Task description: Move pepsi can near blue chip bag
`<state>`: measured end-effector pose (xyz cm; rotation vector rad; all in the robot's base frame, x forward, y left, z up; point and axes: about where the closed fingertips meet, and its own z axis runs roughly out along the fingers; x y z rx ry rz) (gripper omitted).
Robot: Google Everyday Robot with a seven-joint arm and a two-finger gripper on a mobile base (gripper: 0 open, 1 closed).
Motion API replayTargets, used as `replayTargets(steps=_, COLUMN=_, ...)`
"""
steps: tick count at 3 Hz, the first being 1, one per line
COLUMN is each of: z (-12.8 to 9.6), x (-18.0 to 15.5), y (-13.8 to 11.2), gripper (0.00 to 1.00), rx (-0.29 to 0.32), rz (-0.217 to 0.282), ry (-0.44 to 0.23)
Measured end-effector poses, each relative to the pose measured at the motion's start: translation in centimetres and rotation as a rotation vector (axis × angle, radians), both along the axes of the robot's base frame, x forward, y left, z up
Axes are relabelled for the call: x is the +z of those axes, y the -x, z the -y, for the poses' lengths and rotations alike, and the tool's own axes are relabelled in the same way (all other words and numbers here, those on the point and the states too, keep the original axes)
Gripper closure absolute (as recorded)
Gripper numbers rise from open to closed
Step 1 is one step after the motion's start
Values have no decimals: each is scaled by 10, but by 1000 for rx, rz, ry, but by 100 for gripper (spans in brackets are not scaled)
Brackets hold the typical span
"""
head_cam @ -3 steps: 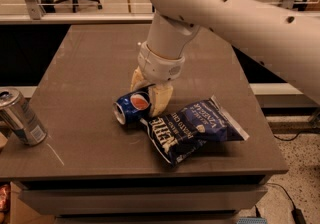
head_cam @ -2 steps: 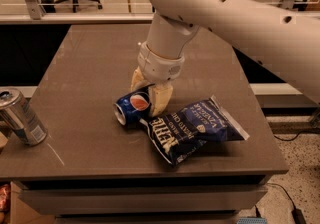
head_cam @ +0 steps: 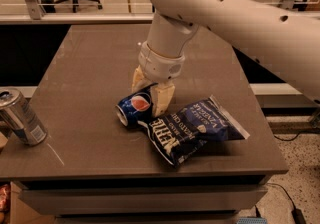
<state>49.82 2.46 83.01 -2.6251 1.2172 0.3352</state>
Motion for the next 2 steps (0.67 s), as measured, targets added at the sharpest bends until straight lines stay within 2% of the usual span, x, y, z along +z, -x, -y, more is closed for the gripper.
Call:
replayTargets(steps=1, z=-1, x=3, y=-6, gripper=0, rx=14, rz=4, ry=3)
replayTargets(steps=2, z=-1, x=5, y=-6, gripper=0, rx=16, rz=7, ry=0)
